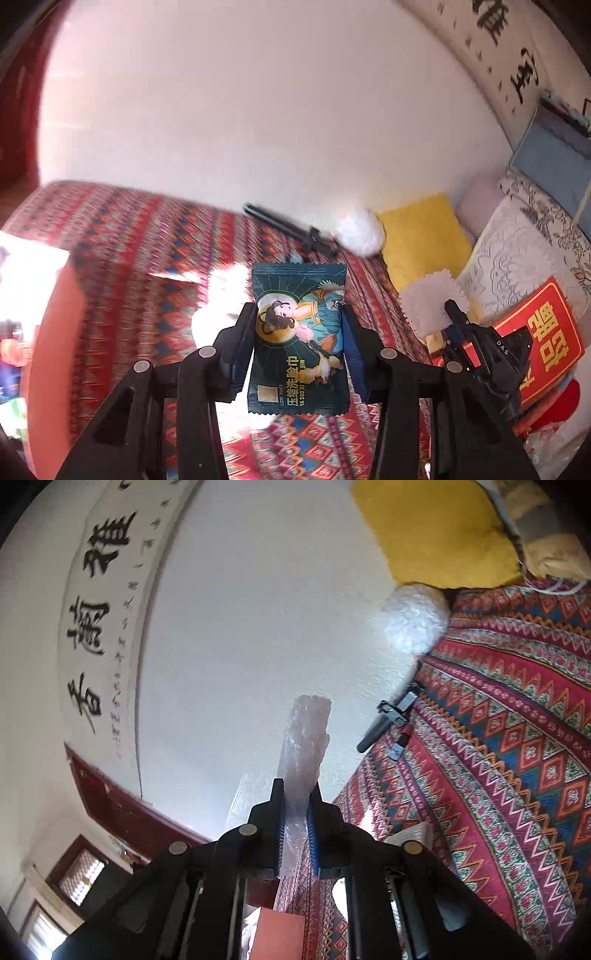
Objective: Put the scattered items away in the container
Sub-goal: 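Grasp the dark green printed packet with the left gripper and lift it, then carry the plastic bag and green packet into the pink box and open both grippers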
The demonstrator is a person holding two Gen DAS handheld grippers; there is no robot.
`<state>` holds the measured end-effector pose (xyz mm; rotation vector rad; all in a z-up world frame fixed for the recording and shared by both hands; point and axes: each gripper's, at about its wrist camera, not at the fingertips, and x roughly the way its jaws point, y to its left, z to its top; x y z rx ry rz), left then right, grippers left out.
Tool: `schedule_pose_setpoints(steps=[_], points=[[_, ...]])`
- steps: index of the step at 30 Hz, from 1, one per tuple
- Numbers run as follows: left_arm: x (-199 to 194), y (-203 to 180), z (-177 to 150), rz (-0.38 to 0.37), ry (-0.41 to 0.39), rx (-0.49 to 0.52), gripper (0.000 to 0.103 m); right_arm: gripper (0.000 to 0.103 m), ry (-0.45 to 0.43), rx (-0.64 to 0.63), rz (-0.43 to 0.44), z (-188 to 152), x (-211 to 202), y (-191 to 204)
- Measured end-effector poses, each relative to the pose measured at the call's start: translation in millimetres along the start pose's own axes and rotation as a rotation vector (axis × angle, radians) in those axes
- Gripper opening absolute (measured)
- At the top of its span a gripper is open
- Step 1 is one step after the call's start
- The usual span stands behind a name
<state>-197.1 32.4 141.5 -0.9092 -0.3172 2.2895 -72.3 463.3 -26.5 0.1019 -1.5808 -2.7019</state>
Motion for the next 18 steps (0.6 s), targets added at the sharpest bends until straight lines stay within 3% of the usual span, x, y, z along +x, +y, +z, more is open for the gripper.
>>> schedule_pose_setpoints(steps=[3,6,8,10,14,15,16,18], points=[[-104.5,75.5,-1.8,0.219,-0.196,-0.04,0.042,0.01,0.116,-0.13,0.097,-43.1,24.3,57.1],[-160.5,154.7,-14.4,0.357,-0.296,-0.129,0.042,0.01,0.301,-0.268,0.213,-116.6,57.8,120.0],[-172.9,194.6,-29.0,0.358,-0.321,-0.189,0.042,0.01,0.441,-0.321,0.28,-175.6,75.6,155.3],[-169.1,226.0,-41.7,0.306,-0.286,-0.243,0.042,0.01,0.571,-0.337,0.338,-236.3,100.7,183.1],[-145.9,251.5,-43.1,0.291,-0.167,-0.225,0.043,0.01,0.75,-0.381,0.326,-332.3,159.8,214.1],[-145.6,253.8,-43.5,0.308,-0.16,-0.22,0.051,0.012,0.803,-0.399,0.318,-352.2,178.0,217.8],[-148.1,254.8,-44.0,0.334,-0.167,-0.225,0.065,0.013,0.838,-0.446,0.269,-369.4,194.9,219.7],[-162.7,257.7,-45.9,0.373,-0.219,-0.246,0.085,0.032,0.811,-0.593,0.078,-389.4,220.5,220.3]])
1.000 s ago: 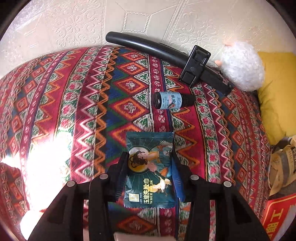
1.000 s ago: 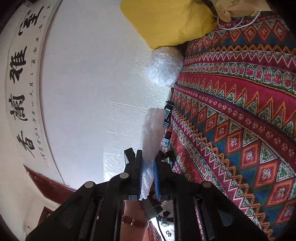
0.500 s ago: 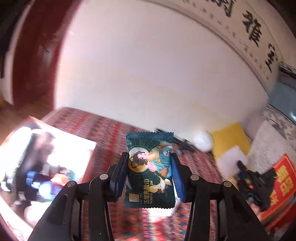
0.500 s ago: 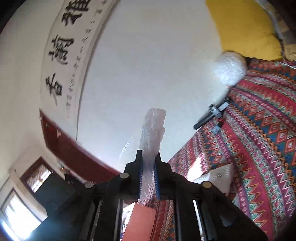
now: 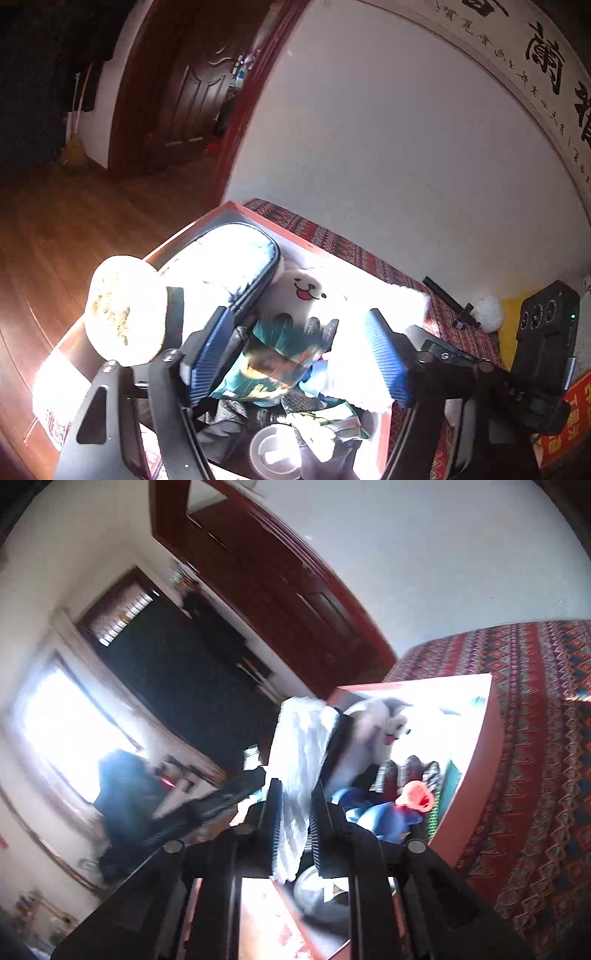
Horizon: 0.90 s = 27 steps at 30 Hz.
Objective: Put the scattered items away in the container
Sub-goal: 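Carry the plastic bag and green packet into the pink box and open both grippers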
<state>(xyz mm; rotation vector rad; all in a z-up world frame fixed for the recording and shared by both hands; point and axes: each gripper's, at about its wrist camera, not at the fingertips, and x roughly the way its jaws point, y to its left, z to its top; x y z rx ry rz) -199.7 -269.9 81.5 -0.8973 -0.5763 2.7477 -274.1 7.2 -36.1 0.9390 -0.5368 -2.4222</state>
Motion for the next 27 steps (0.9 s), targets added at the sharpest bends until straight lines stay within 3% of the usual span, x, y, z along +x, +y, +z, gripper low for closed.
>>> schedule_pose_setpoints(steps=[2,3,5,9,14,21,27], points=[[-12.7,10.0,2.0,0.006,-0.053,-0.039,0.092,0.078,-0.03,-0.02,-0.157,2.5,3.2,-5.5],[-19.0,16.1,4.2,0.0,-0.07,-0.057,0.096,0.081,-0.067,-0.021,-0.193,3.4,-4.8,-8.4],[-24.3,28.2,6.5,-0.018,-0.089,-0.093,0.099,0.081,-0.118,-0.03,-0.221,3.8,-21.5,-13.3],[-14.8,44.0,0.7,-0.017,-0.053,-0.145,0.099,0.081,-0.169,0.033,-0.256,0.7,-63.1,-34.8],[-1.5,46.9,-1.5,-0.022,-0.035,-0.142,0.099,0.082,-0.248,0.076,-0.317,-11.2,-126.6,-59.7],[16.1,-1.5,-11.8,-0.049,-0.008,-0.038,0.099,0.082,-0.367,0.194,-0.374,-43.0,-216.3,-119.9],[51.3,-66.4,-35.1,-0.07,0.076,0.102,0.099,0.083,-0.463,0.356,-0.426,-75.3,-271.8,-190.6]])
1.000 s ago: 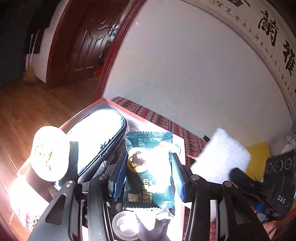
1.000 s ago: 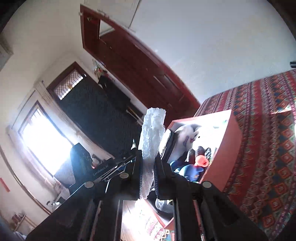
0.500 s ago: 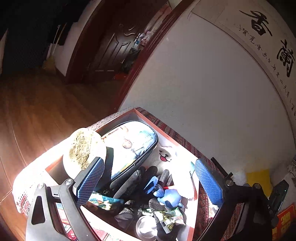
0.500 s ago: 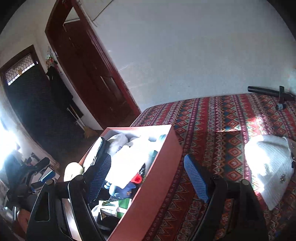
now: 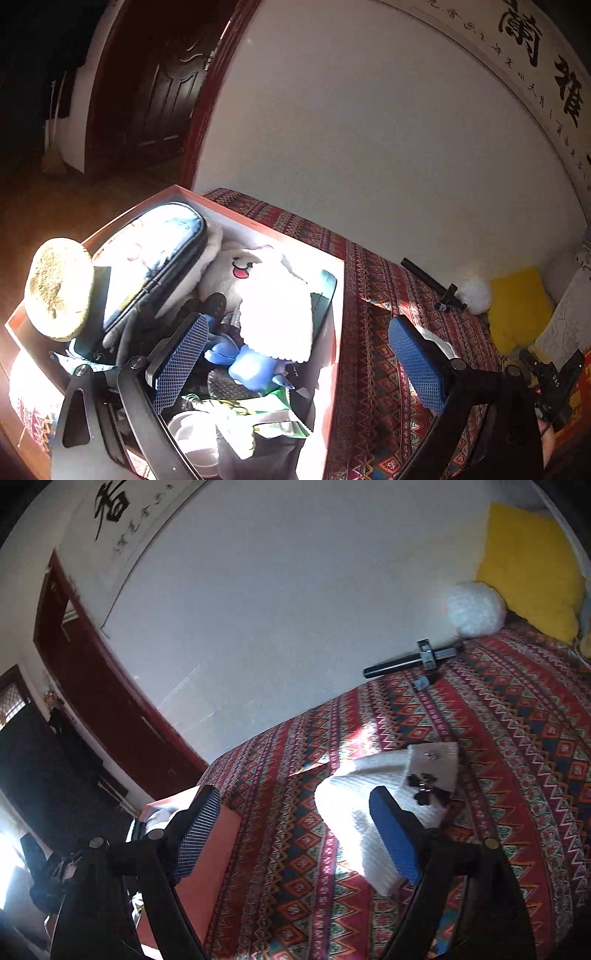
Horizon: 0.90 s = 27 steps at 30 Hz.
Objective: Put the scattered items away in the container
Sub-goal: 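Carry the plastic bag and green packet into the pink box and open both grippers, then move both tools back over the bed to the white knit hat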
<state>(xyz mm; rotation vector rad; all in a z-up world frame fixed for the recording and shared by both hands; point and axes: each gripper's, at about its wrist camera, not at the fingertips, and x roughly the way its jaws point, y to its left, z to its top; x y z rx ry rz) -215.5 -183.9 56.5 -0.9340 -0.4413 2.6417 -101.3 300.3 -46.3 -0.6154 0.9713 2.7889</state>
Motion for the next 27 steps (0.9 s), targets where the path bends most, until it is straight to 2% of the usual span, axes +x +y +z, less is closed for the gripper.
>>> schedule_pose_setpoints(steps=[2,6,12,13,16,17,20,21,22,23,24,27], points=[[16.1,-25.6,-8.4,-0.017,0.039,0.058,0.099,0.083,-0.014,0.061,-0.037,2.3,2.6,-31.2],[53.1,-84.4,-34.6,-0.061,0.13,0.195,0.099,0.083,0.015,0.18,-0.104,4.1,14.9,-87.7],[127.0,-194.7,-93.0,-0.177,0.29,0.378,0.099,0.083,-0.007,0.361,-0.09,8.9,19.4,-136.6],[145.0,-211.1,-102.9,-0.191,0.344,0.374,0.099,0.083,-0.005,0.377,-0.083,9.8,20.9,-140.1],[196.3,-251.4,-121.5,-0.271,0.476,0.282,0.099,0.083,0.012,0.407,-0.057,11.0,23.9,-147.7],[215.2,-263.0,-127.3,-0.274,0.519,0.254,0.099,0.083,0.018,0.415,-0.049,11.0,24.0,-149.7],[270.9,-286.8,-150.3,-0.174,0.638,0.216,0.099,0.083,0.019,0.447,-0.028,12.0,22.1,-158.0],[287.7,-290.0,-159.5,-0.128,0.679,0.2,0.103,0.083,0.021,0.457,-0.019,13.1,21.7,-160.7],[295.0,-292.4,-167.3,-0.084,0.685,0.192,0.103,0.083,0.022,0.464,-0.013,14.4,21.5,-163.4],[291.3,-299.8,-167.9,-0.058,0.619,0.204,0.103,0.083,0.022,0.471,-0.008,15.8,21.0,-165.8],[290.8,-306.0,-169.3,-0.056,0.591,0.202,0.103,0.083,0.021,0.478,-0.002,16.9,20.4,-167.8],[295.7,-308.5,-170.9,-0.058,0.574,0.178,0.103,0.083,0.033,0.481,0.017,19.8,24.9,-171.7]])
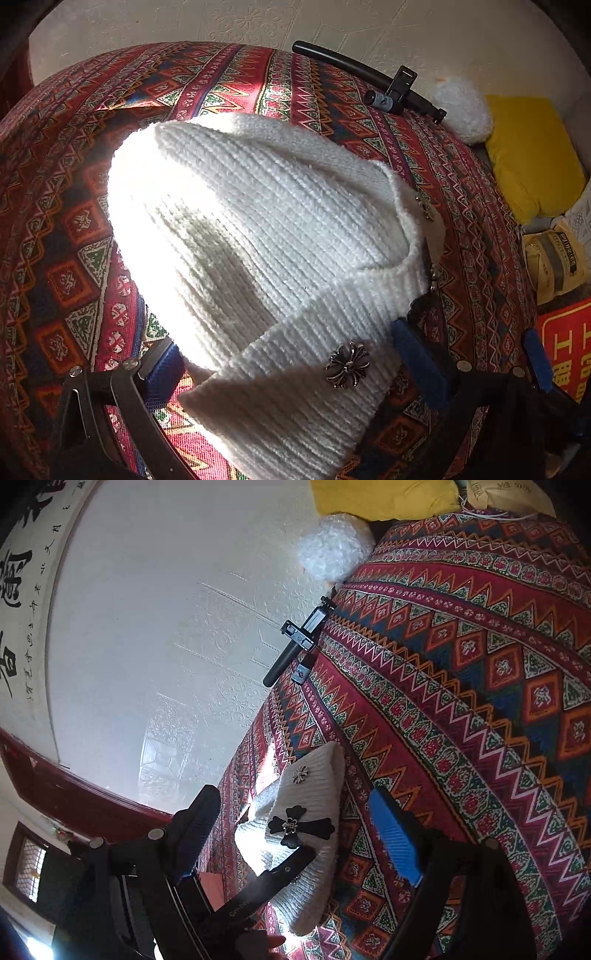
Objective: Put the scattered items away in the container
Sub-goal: 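Move both tools back over the bed to the white knit hat, then grasp the white knit hat with both grippers and lift it, then lower the white hat into the pink box and open both grippers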
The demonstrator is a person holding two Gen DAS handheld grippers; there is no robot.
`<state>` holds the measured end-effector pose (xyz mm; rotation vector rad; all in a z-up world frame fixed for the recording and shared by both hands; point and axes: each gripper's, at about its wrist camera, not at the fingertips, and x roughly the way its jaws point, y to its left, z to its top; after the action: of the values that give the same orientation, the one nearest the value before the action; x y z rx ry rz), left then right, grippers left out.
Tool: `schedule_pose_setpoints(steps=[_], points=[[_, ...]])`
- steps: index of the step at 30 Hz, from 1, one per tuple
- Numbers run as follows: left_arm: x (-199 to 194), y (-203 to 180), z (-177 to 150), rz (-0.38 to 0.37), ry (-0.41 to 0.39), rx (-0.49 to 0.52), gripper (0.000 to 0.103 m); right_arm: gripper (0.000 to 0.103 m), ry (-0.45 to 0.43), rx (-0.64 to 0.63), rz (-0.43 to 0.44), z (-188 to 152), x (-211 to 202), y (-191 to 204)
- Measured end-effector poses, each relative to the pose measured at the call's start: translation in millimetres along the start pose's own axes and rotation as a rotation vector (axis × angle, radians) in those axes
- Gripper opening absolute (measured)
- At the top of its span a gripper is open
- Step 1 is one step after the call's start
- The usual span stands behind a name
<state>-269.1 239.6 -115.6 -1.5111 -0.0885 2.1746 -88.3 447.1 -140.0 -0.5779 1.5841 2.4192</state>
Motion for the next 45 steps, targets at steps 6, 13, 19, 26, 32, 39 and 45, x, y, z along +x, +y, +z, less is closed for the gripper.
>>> schedule_pose_setpoints(steps=[6,13,19,26,32,39,45], points=[[-8.2,41.7,10.5,-0.21,-0.011,-0.151,0.026,0.083,0.247,0.092,0.115,-13.7,58.8,-18.4],[-35.7,83.8,-17.0,-0.459,0.027,-0.241,0.017,0.04,0.327,0.039,0.094,-31.6,122.4,-11.9],[-163.2,113.7,-31.8,-0.434,-0.121,-0.09,0.016,0.018,0.411,-0.027,0.285,-78.0,104.8,50.4],[-360.6,164.3,-63.1,-0.286,-0.5,0.073,0.017,0.018,0.404,-0.393,0.553,-157.9,43.9,233.4],[-412.2,252.2,-49.0,-0.21,-0.666,-0.036,0.018,0.018,0.449,-0.498,0.644,-228.3,73.3,338.0],[-306.2,378.8,-7.0,0.21,-0.323,-0.462,0.045,0.04,0.704,-0.59,0.273,-330.1,220.6,339.9],[-359.4,401.5,-22.2,0.16,-0.485,-0.539,0.063,0.086,0.524,-0.849,0.155,-327.1,183.3,334.1]])
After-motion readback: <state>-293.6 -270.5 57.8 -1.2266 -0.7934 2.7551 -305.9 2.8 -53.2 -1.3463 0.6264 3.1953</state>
